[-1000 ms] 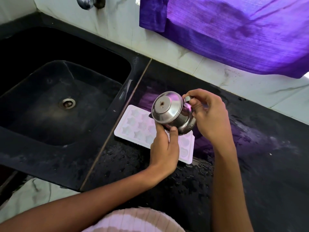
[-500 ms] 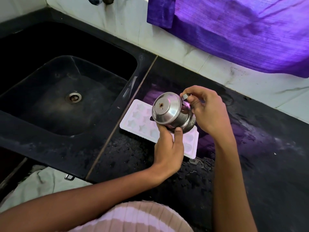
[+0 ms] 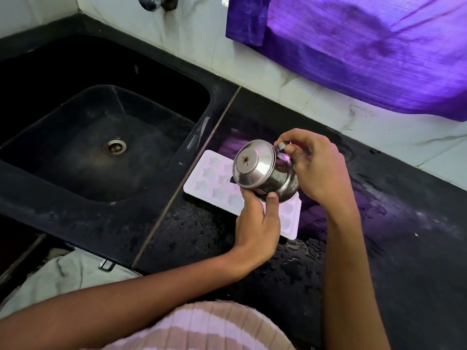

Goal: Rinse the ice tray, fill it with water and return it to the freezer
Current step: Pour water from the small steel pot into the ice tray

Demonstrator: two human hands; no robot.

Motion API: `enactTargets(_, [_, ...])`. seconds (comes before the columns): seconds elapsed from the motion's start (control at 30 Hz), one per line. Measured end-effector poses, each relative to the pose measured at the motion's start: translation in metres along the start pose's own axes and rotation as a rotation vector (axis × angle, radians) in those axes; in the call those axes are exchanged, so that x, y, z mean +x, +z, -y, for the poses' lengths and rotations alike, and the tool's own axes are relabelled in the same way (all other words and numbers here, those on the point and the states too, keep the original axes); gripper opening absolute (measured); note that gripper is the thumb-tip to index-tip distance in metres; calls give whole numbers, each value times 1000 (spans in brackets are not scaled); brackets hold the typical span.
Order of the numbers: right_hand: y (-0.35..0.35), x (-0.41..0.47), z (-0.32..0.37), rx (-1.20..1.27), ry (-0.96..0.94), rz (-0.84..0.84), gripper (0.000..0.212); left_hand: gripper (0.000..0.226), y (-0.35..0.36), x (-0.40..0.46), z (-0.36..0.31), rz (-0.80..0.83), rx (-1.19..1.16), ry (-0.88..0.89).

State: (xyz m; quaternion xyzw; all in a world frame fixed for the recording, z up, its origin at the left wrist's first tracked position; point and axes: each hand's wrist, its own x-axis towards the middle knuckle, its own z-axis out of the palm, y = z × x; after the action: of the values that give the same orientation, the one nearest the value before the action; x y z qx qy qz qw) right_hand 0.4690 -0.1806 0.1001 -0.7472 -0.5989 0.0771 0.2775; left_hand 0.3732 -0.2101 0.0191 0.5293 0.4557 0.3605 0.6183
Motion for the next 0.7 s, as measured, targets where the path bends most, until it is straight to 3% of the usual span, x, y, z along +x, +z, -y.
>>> enactTargets(0.53, [-5, 0, 0, 43, 2, -30, 21, 53, 0, -1, -3, 2, 1, 45])
enactTargets(0.7, [-5, 1, -4, 115, 16, -59, 21, 66, -1, 1, -4, -19, 36, 93])
